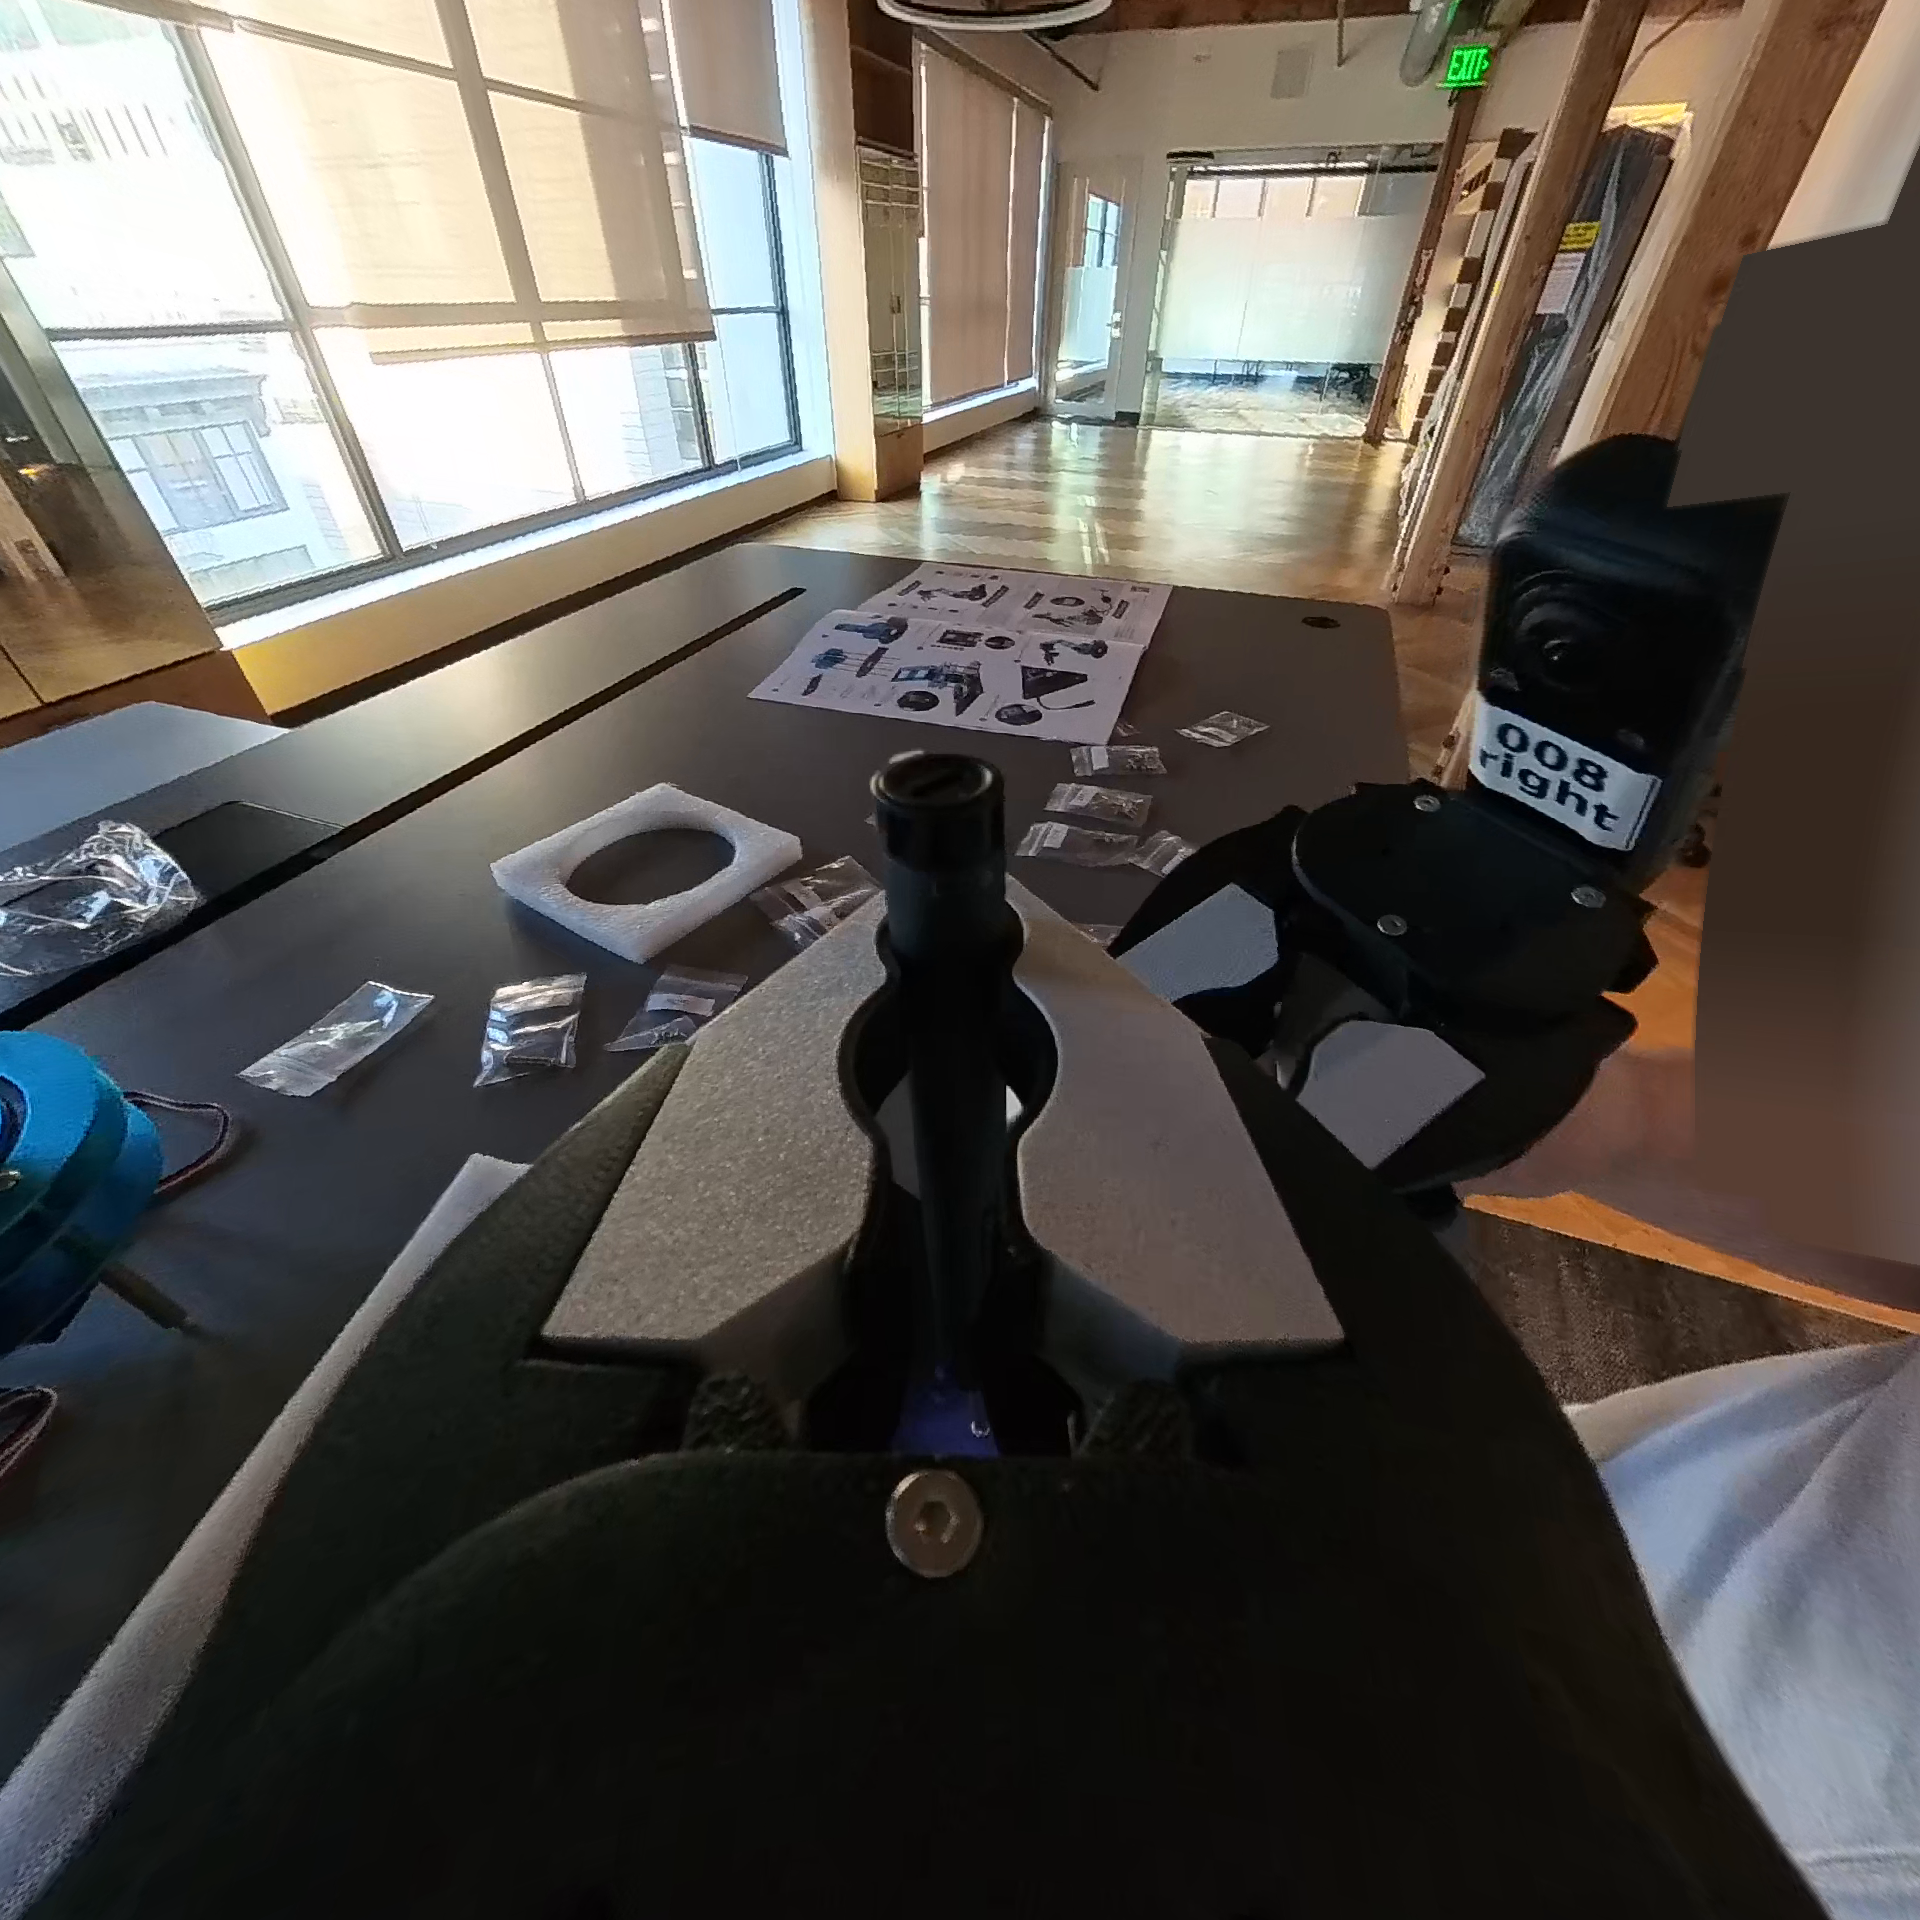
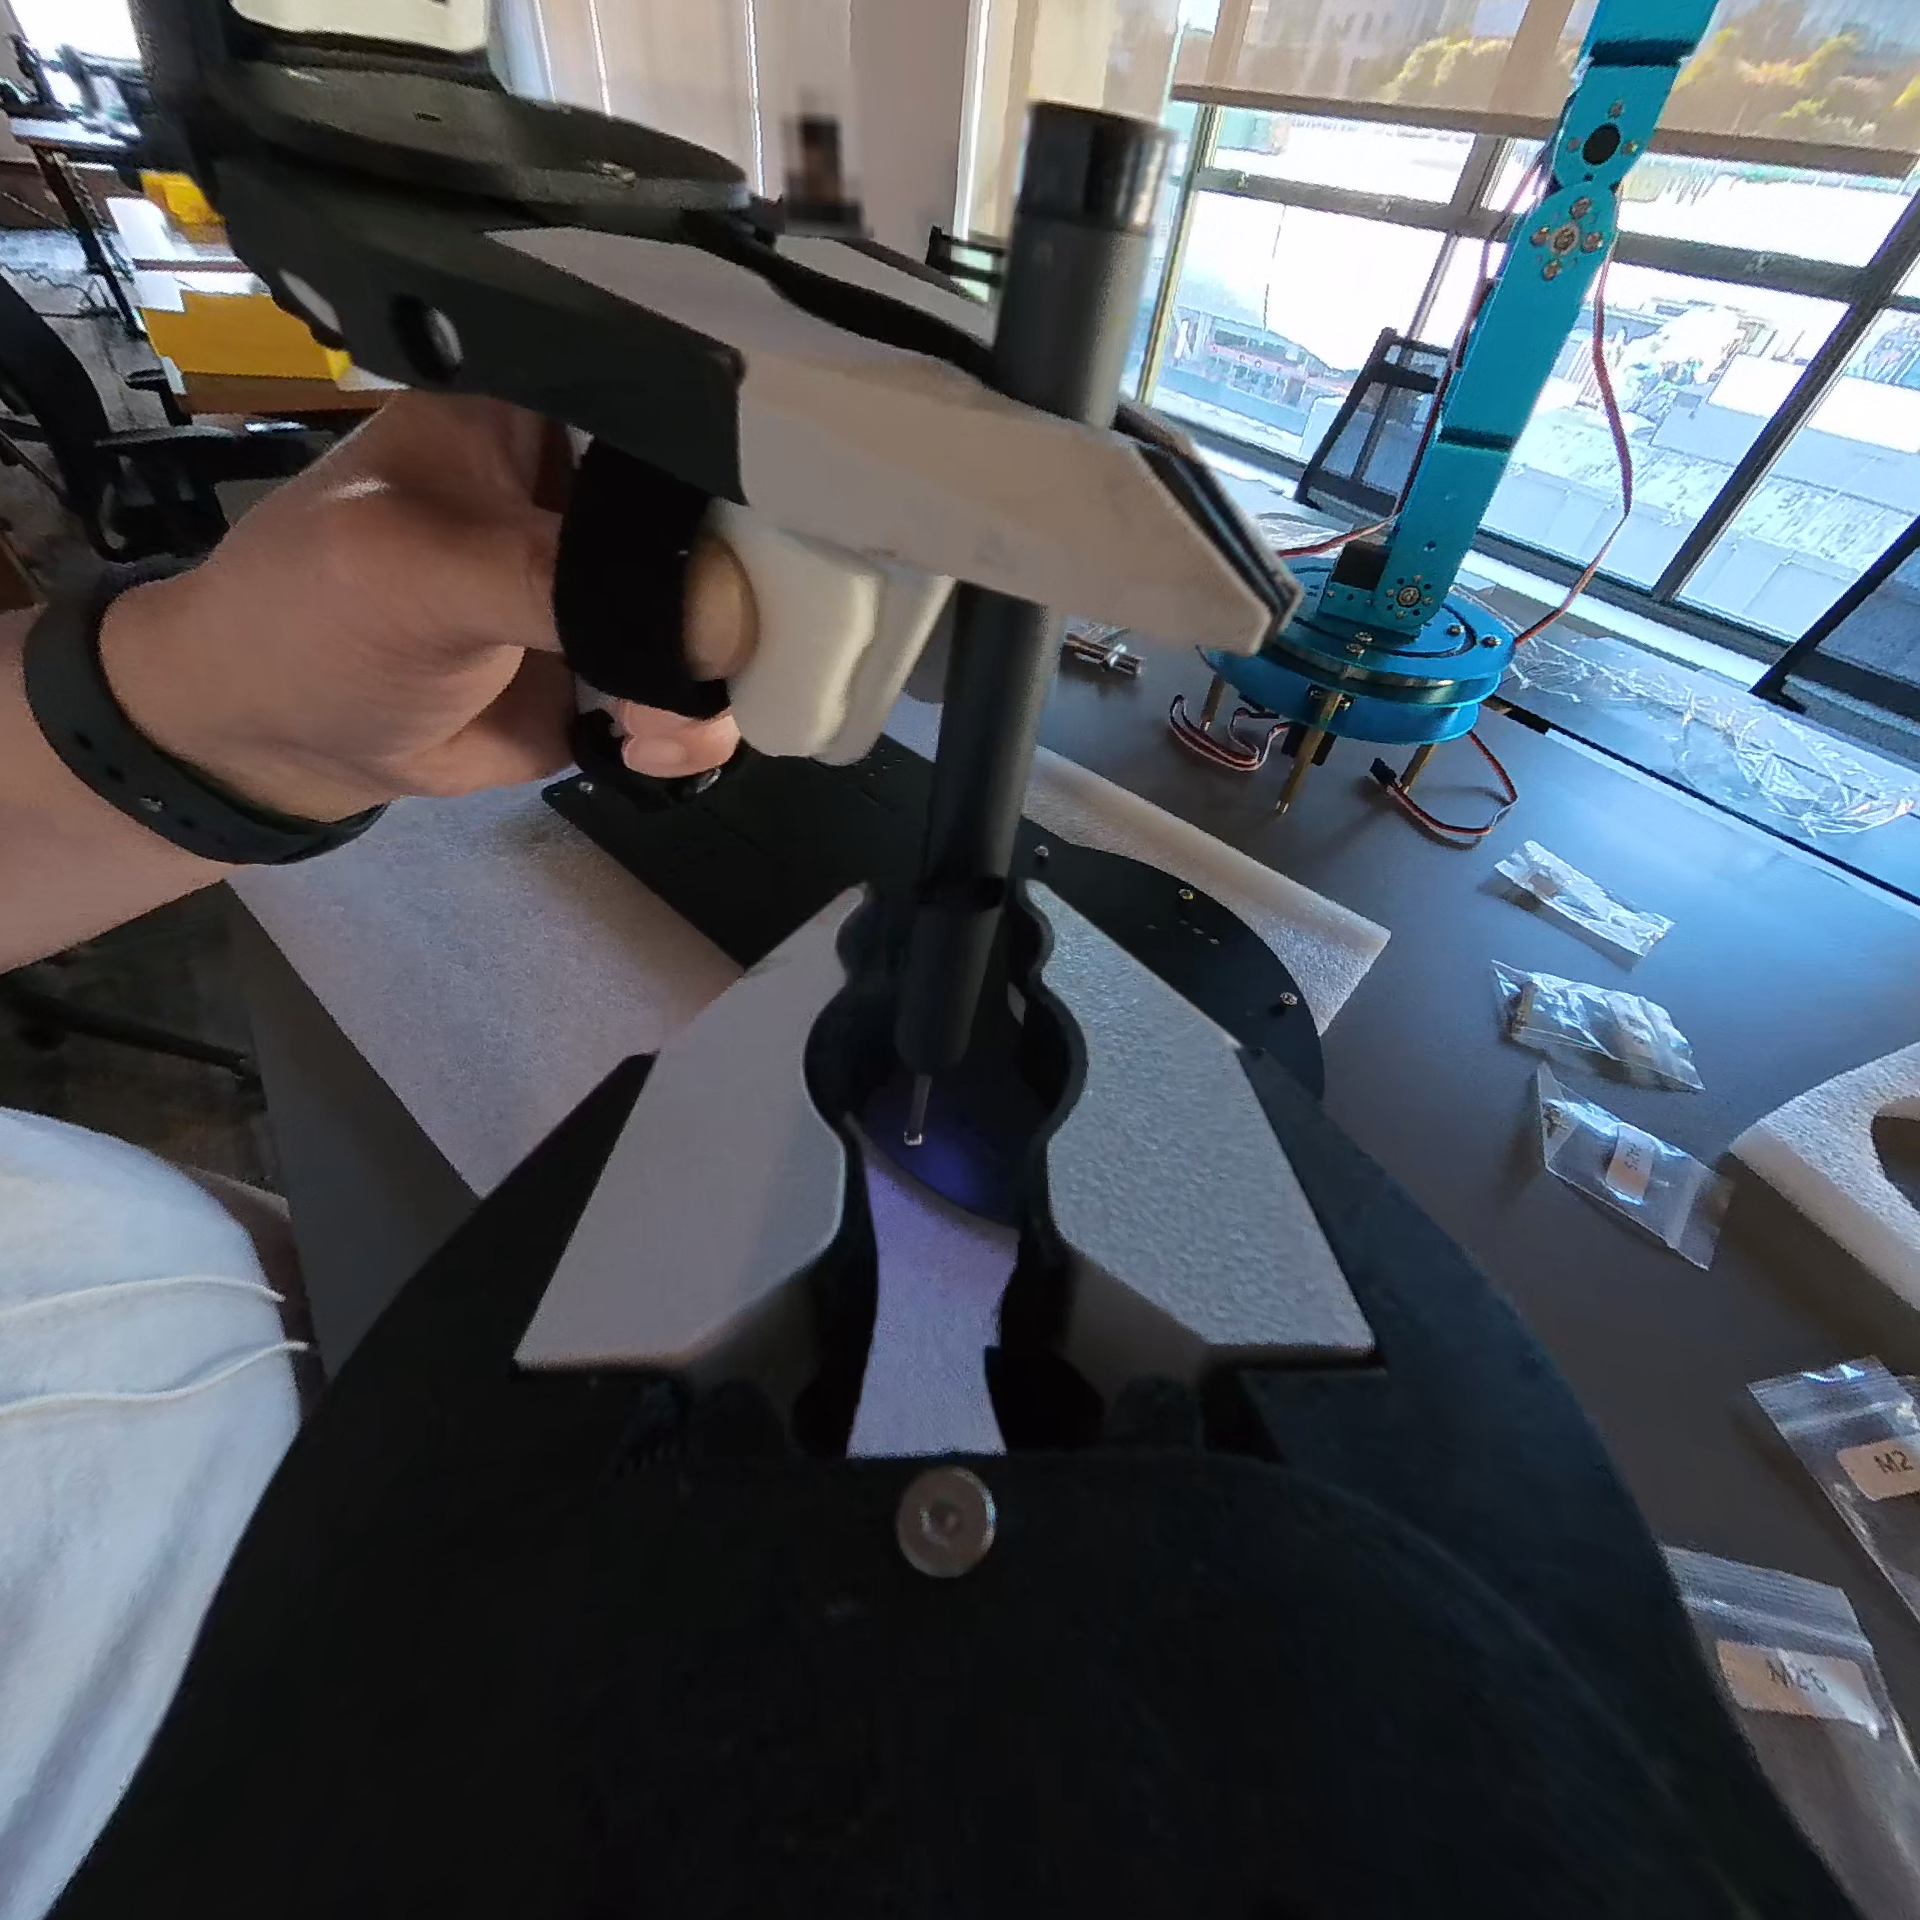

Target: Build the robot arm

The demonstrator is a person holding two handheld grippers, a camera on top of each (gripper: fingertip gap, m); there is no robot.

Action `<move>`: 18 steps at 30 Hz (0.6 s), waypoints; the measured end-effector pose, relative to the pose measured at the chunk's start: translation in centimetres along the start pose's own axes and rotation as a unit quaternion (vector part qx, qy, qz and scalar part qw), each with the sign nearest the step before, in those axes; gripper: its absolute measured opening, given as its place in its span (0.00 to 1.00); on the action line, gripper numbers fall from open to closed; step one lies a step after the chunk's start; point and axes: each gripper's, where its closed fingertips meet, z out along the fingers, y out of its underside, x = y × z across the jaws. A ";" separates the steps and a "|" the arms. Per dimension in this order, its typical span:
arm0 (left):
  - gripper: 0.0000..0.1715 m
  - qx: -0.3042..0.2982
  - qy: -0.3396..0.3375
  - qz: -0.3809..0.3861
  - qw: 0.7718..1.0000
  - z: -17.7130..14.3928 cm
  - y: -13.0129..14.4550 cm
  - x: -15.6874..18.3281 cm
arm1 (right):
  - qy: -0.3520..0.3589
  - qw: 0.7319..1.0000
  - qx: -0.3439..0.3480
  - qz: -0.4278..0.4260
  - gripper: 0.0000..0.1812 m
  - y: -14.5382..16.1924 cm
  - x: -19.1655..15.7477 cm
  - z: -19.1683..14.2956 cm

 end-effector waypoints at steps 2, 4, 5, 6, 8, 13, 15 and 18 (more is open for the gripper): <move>0.05 0.005 -0.004 -0.003 1.000 0.1 -0.3 -0.2 | 0.001 1.000 -0.001 -0.002 0.14 -0.1 -0.1 0.2; 0.05 0.015 -0.017 0.007 1.000 0.0 -1.0 -0.5 | 0.008 1.000 0.002 -0.009 0.14 -0.3 0.2 0.2; 0.05 0.018 -0.021 0.013 1.000 -0.2 -1.4 -0.7 | 0.008 1.000 0.007 -0.011 0.14 -0.6 0.2 0.1; 0.05 0.019 -0.024 0.018 0.999 -0.3 -1.8 -0.8 | 0.008 1.000 0.012 -0.014 0.15 -0.9 0.3 0.0; 0.05 0.025 -0.032 0.023 0.999 -0.9 -2.7 -1.1 | 0.015 1.000 0.020 -0.015 0.15 -1.5 0.9 -0.4; 0.05 0.054 -0.041 -0.032 0.997 -3.8 -4.1 -2.2 | -0.052 0.995 -0.025 -0.087 0.19 0.8 0.0 -1.3; 0.05 0.065 -0.047 -0.060 0.995 -5.6 -4.4 -2.9 | -0.062 0.977 -0.065 -0.192 0.19 3.6 0.1 -1.5; 0.05 0.099 -0.052 -0.105 0.988 -8.5 -5.3 -3.8 | -0.082 0.938 -0.127 -0.312 0.17 7.4 -0.1 -1.0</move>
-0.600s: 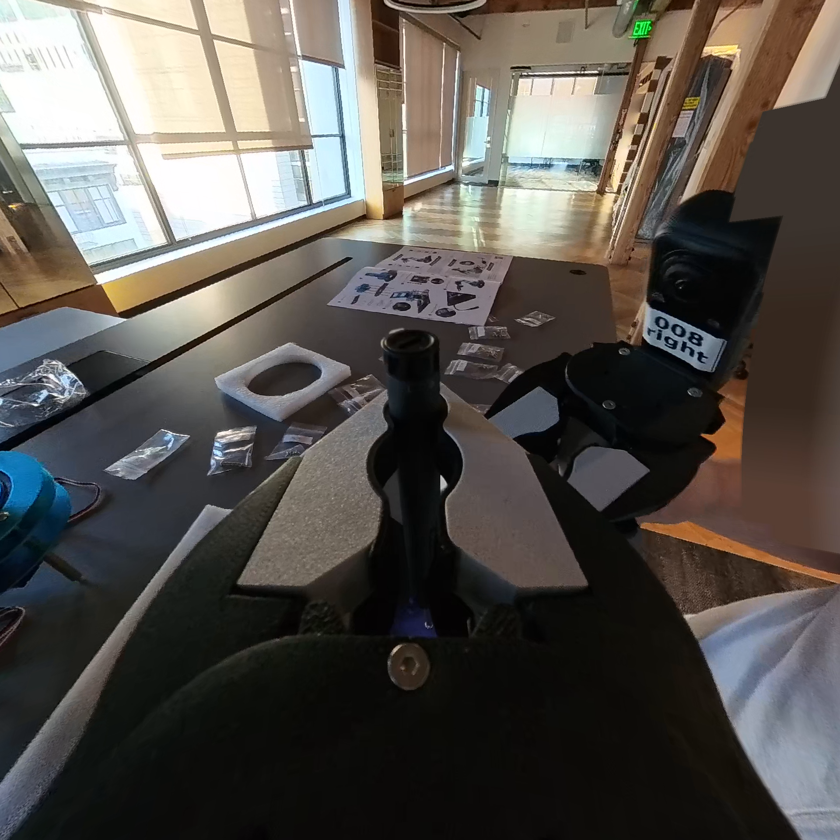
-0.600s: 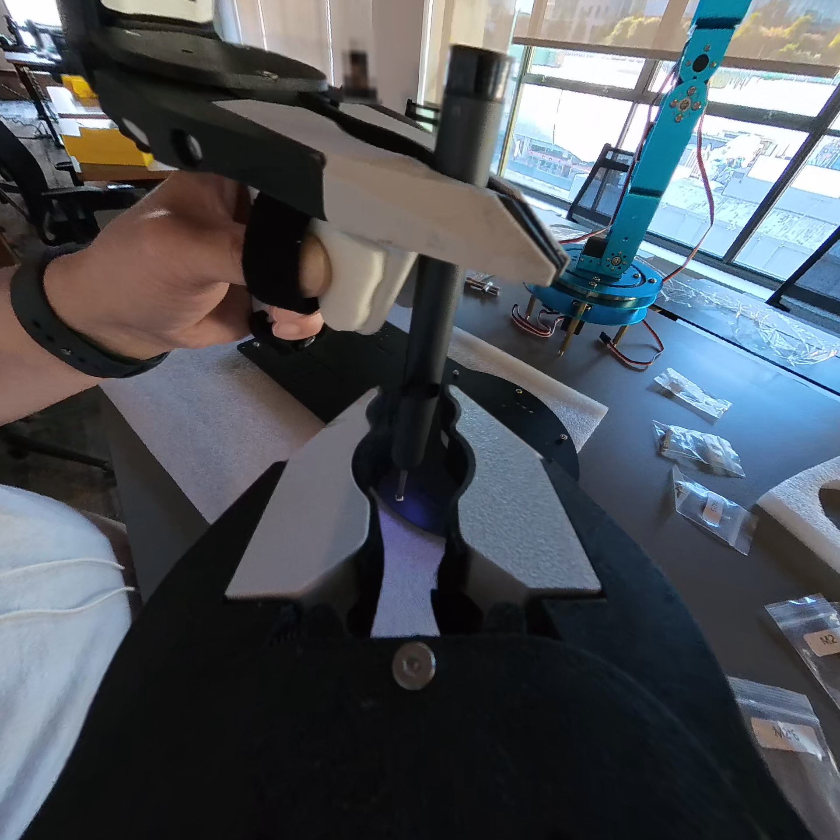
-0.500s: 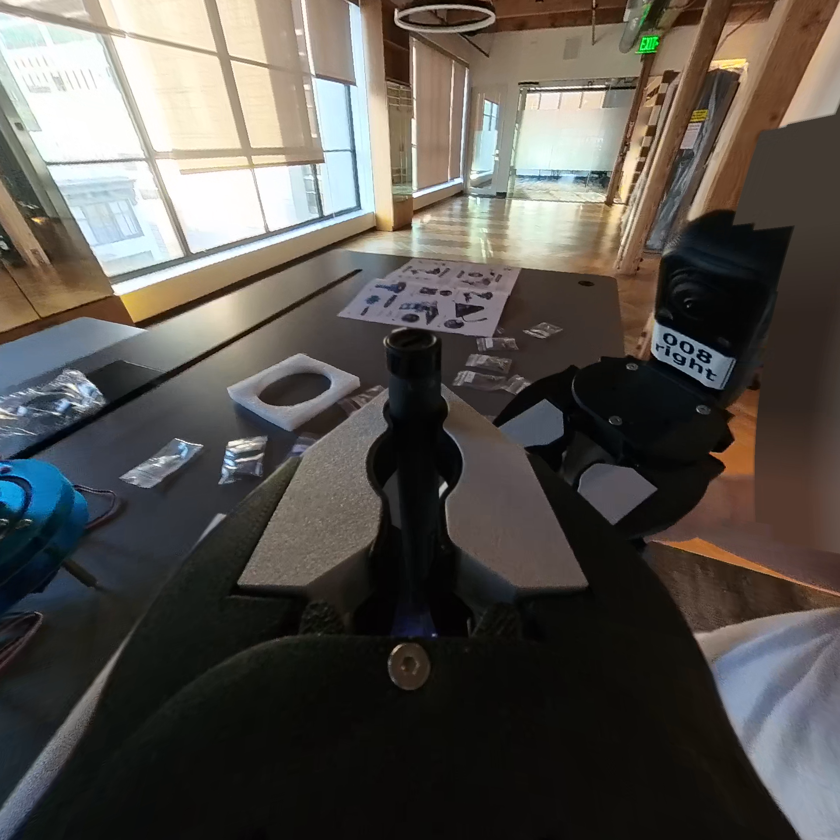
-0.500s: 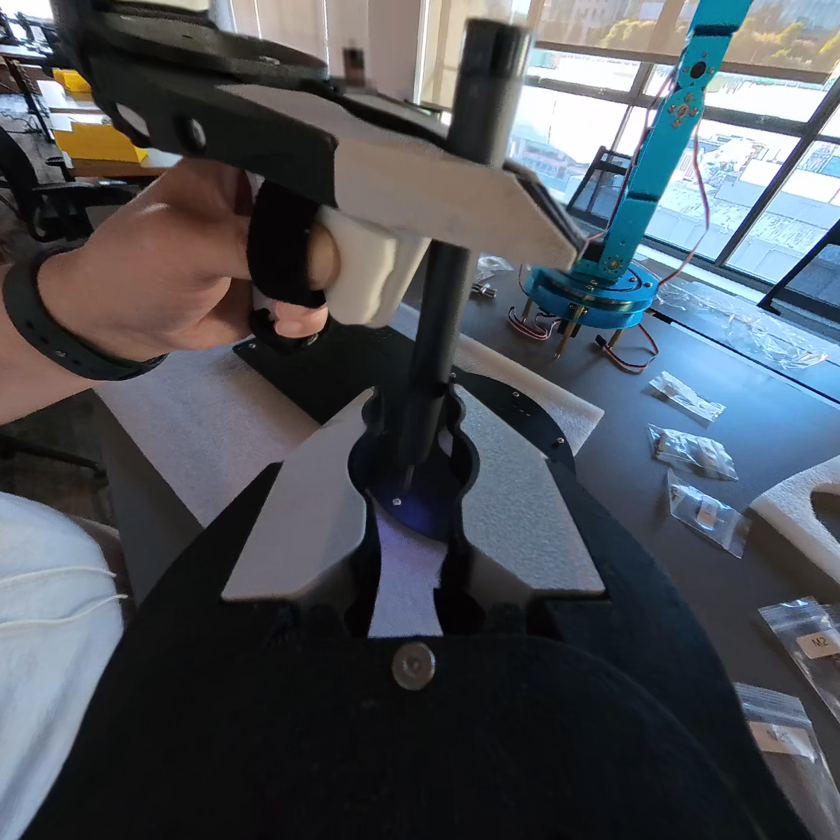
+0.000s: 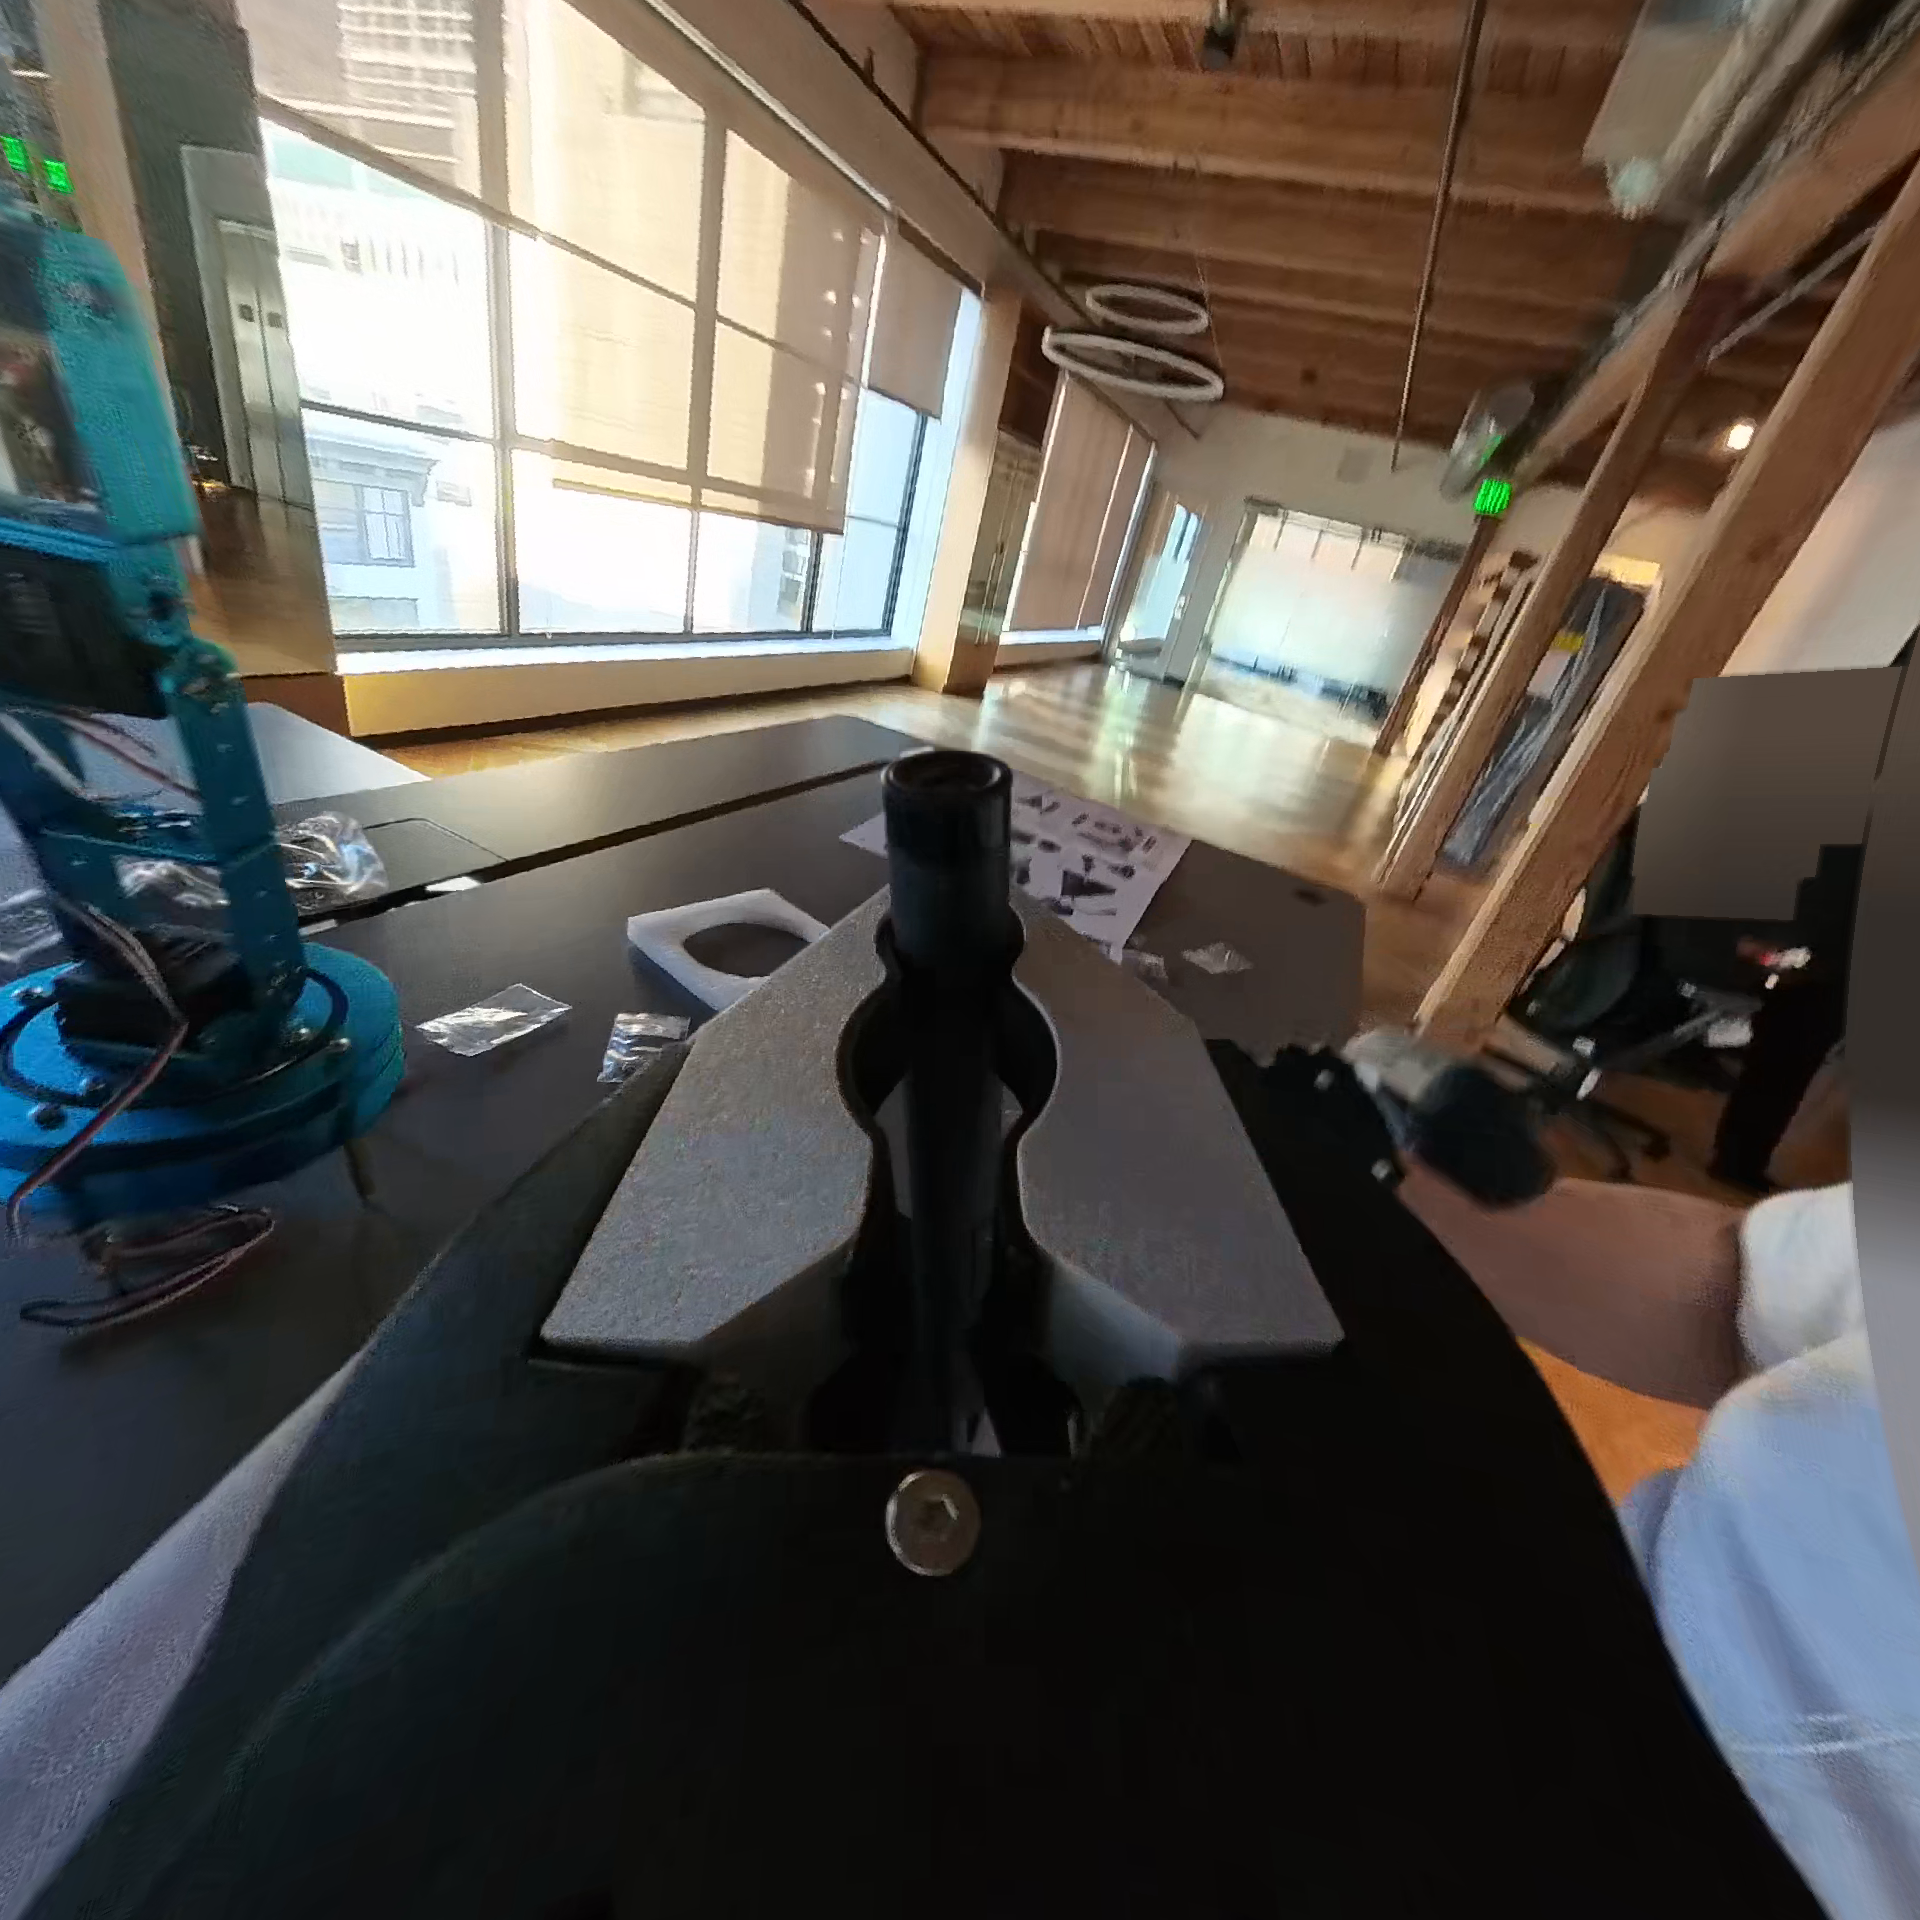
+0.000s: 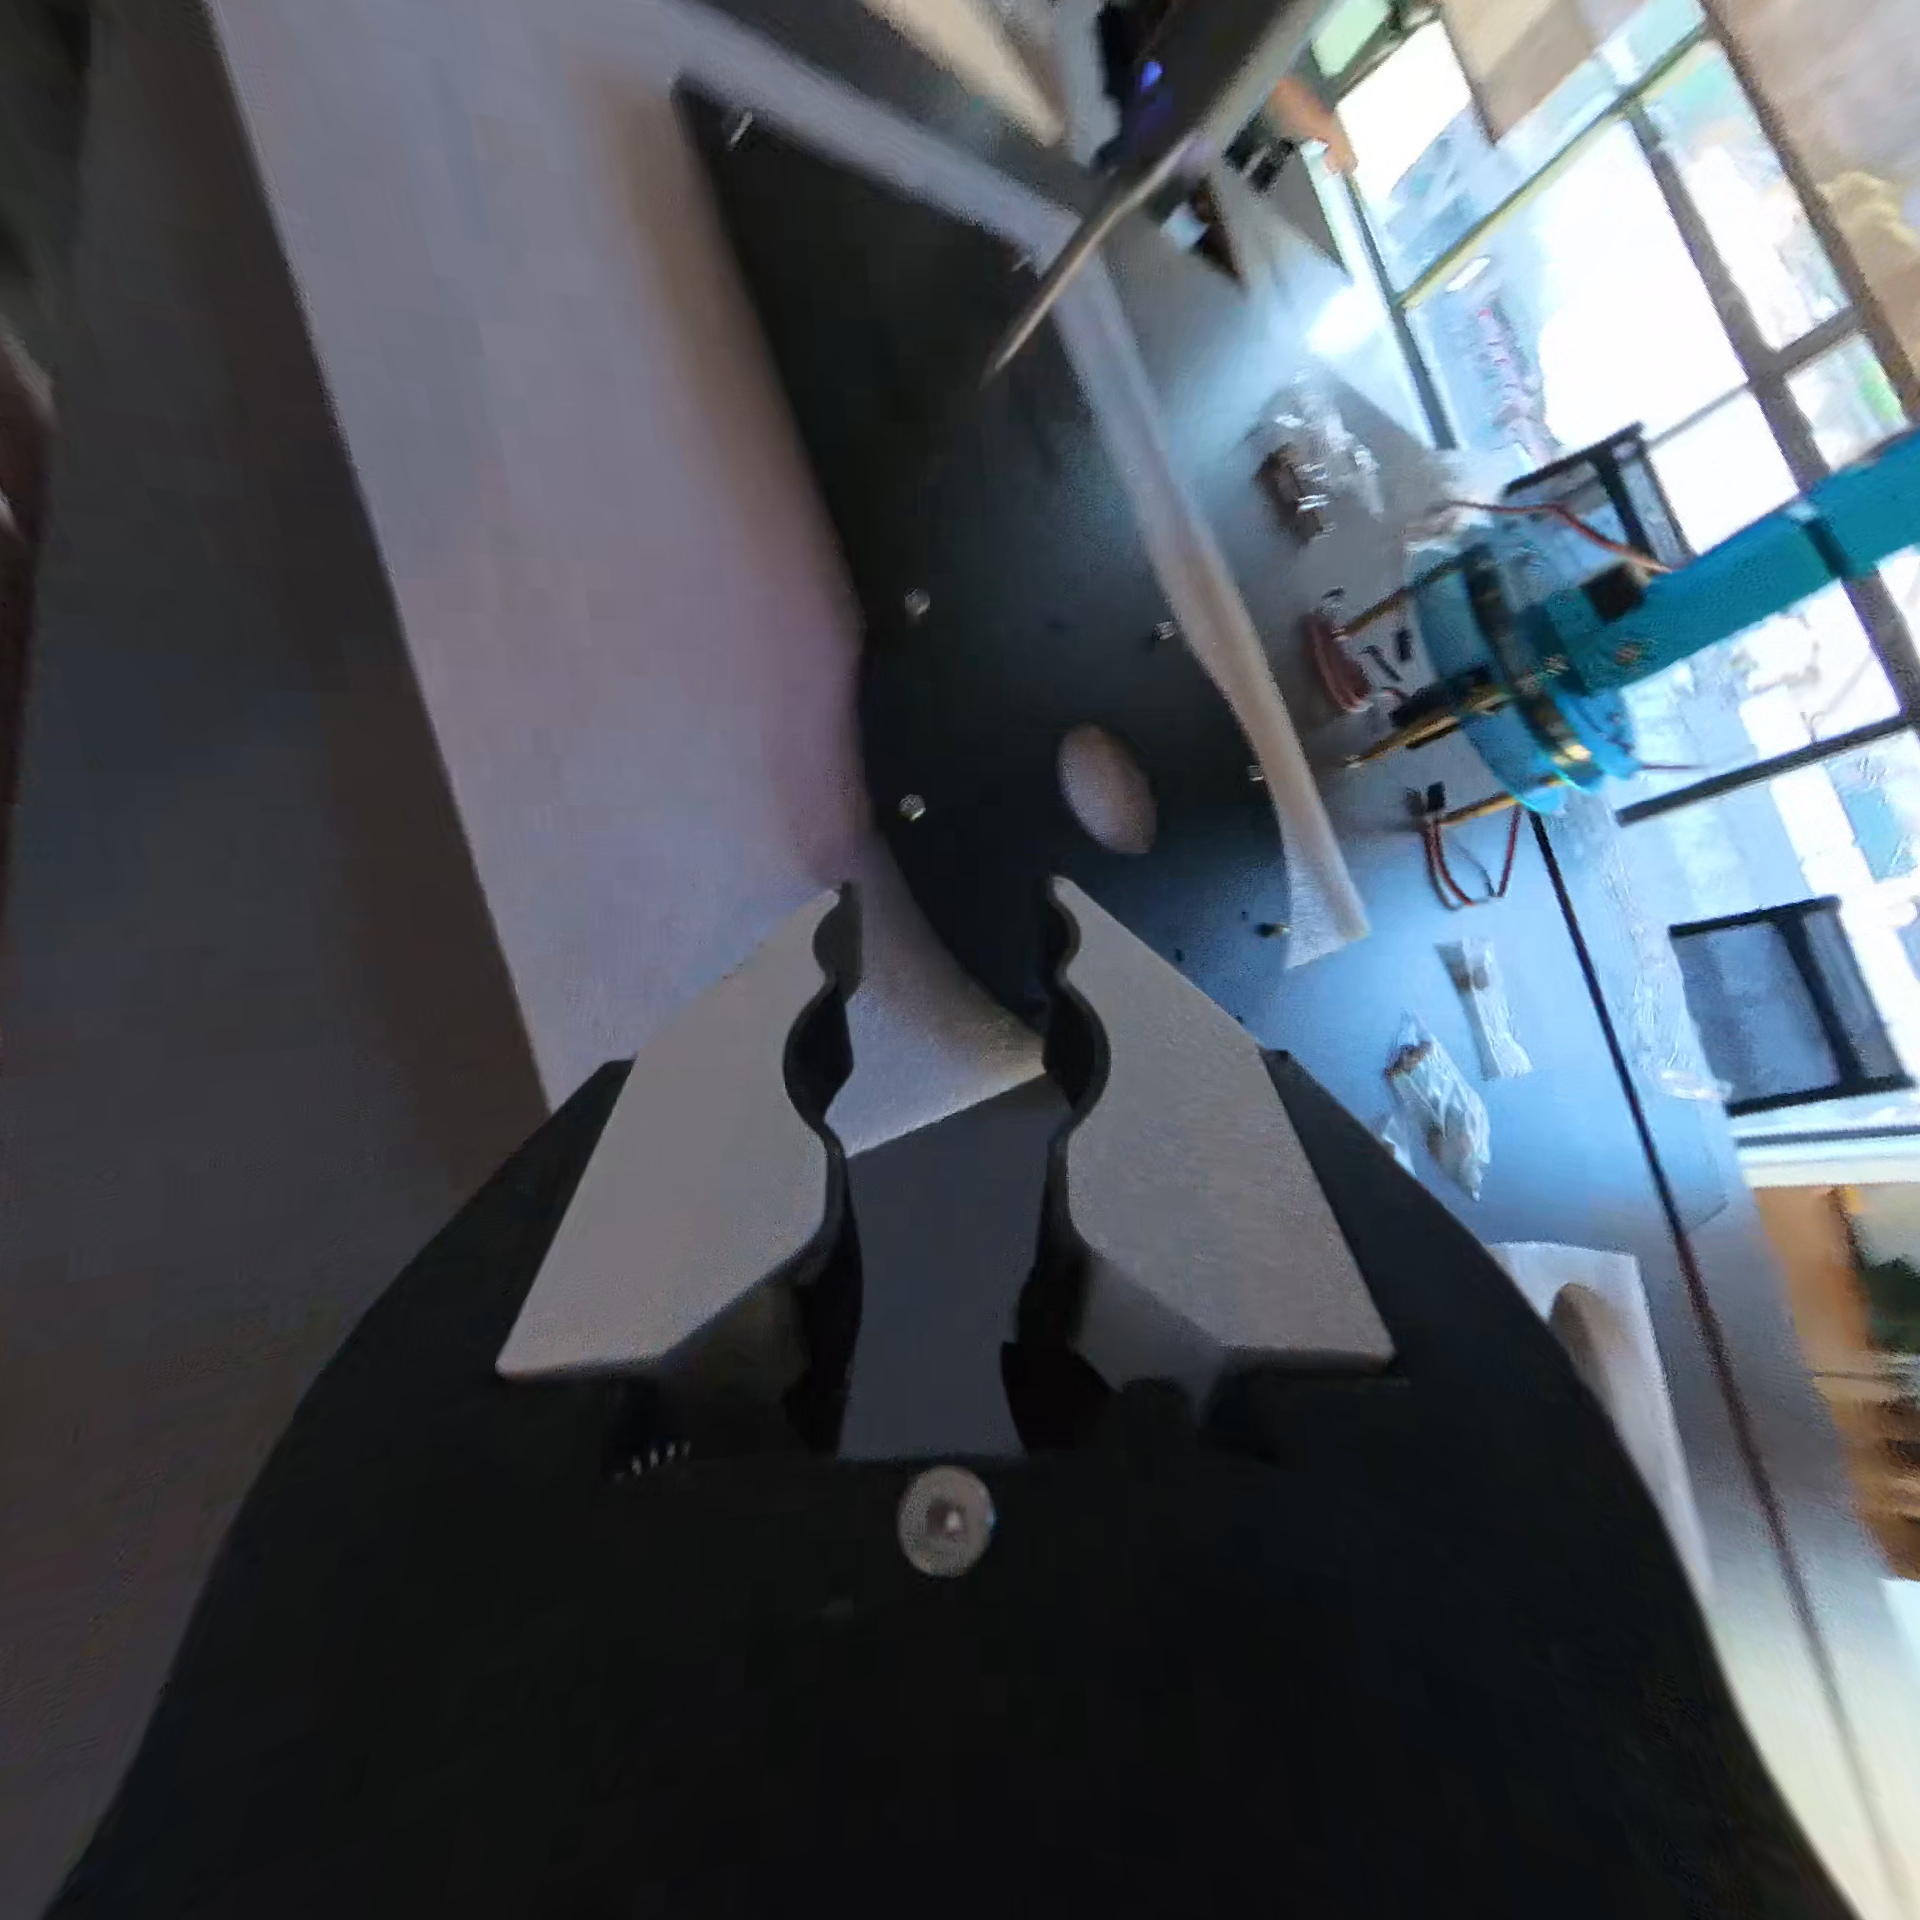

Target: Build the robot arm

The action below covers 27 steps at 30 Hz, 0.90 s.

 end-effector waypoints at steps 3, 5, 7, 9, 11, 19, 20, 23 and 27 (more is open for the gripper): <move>0.05 0.035 -0.006 -0.033 0.999 -2.2 -1.5 -0.8 | 0.035 0.996 -0.039 -0.077 0.09 0.9 0.4 1.4; 0.05 0.050 -0.018 -0.045 0.998 -3.4 -1.8 -1.5 | 0.013 0.992 -0.059 -0.114 0.06 1.3 -0.2 2.3; 0.05 0.062 -0.025 -0.059 0.996 -4.4 -2.0 -1.8 | 0.015 0.985 -0.059 -0.160 0.07 1.2 0.0 2.5; 0.05 0.072 -0.029 -0.067 0.995 -5.3 -2.1 -1.7 | 0.027 0.979 -0.062 -0.191 0.07 1.1 0.2 2.7; 0.05 0.077 -0.038 -0.064 0.994 -6.0 -2.1 -1.5 | 0.047 0.973 -0.062 -0.218 0.02 1.0 0.0 2.8; 0.04 0.079 -0.047 -0.057 0.994 -6.9 -2.0 -0.2 | 0.076 0.982 0.005 -0.173 0.00 -2.6 3.9 1.3; 0.05 0.079 -0.046 -0.056 0.994 -6.9 -2.1 0.0 | 0.068 0.984 0.007 -0.164 0.00 -3.0 4.4 1.3; 0.07 0.080 -0.043 -0.054 0.994 -6.9 -2.4 0.3 | 0.044 0.989 0.007 -0.144 0.00 -3.5 5.5 1.2; 0.04 0.080 -0.040 -0.063 0.994 -6.9 -2.4 0.5 | 0.020 0.992 0.003 -0.123 0.00 -3.7 6.1 1.3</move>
